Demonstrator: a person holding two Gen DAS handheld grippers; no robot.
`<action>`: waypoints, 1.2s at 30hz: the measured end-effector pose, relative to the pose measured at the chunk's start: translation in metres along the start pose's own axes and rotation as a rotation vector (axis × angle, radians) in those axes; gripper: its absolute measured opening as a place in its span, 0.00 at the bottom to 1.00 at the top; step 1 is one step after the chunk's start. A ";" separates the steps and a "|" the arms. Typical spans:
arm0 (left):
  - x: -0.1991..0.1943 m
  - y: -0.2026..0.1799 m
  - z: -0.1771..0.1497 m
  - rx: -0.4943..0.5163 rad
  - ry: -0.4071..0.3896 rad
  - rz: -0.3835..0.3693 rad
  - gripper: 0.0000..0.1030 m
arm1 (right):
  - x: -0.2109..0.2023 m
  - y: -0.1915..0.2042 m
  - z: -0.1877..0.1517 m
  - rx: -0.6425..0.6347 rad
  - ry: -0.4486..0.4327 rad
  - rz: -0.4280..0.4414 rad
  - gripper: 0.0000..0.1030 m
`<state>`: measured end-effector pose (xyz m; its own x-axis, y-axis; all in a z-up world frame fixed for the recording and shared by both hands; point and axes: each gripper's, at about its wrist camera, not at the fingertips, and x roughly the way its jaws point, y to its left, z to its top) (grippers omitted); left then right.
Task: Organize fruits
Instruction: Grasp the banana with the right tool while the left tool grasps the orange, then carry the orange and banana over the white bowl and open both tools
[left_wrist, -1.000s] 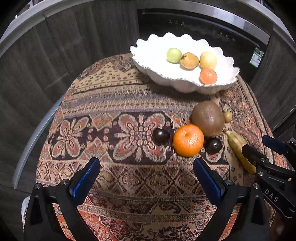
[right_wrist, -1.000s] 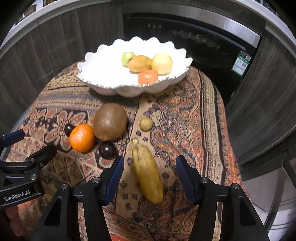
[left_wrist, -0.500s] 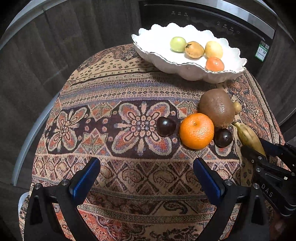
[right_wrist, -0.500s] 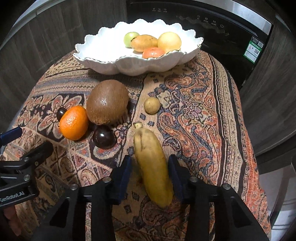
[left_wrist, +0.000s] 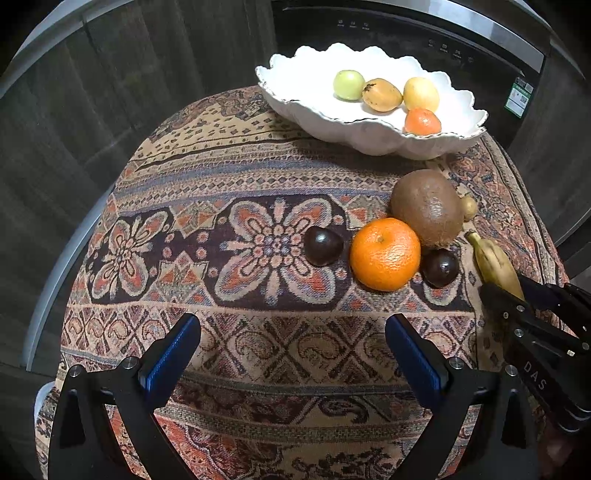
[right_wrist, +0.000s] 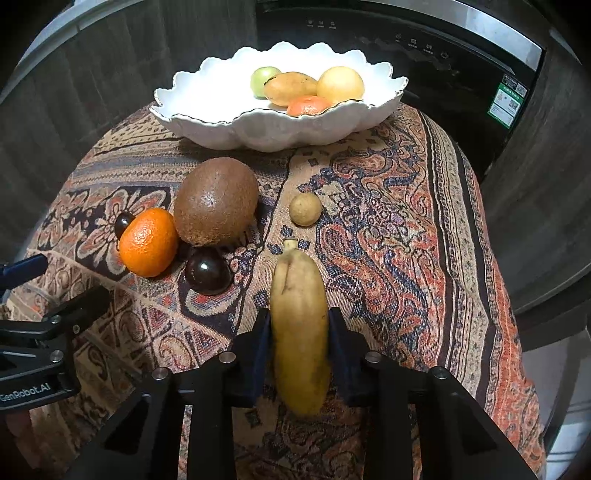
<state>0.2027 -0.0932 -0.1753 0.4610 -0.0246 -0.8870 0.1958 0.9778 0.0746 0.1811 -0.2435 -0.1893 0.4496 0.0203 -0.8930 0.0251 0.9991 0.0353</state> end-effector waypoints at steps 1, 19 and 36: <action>-0.001 -0.001 0.000 0.003 -0.004 -0.007 0.98 | -0.001 -0.001 -0.001 0.007 -0.003 0.005 0.30; 0.023 -0.034 0.017 0.042 0.024 -0.139 0.62 | -0.030 -0.026 0.010 0.092 -0.103 -0.013 0.30; 0.040 -0.038 0.035 0.035 0.004 -0.176 0.44 | -0.020 -0.028 0.010 0.115 -0.082 -0.004 0.30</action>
<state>0.2444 -0.1387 -0.1975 0.4133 -0.1935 -0.8898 0.3032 0.9507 -0.0659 0.1804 -0.2724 -0.1676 0.5205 0.0088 -0.8538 0.1269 0.9880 0.0875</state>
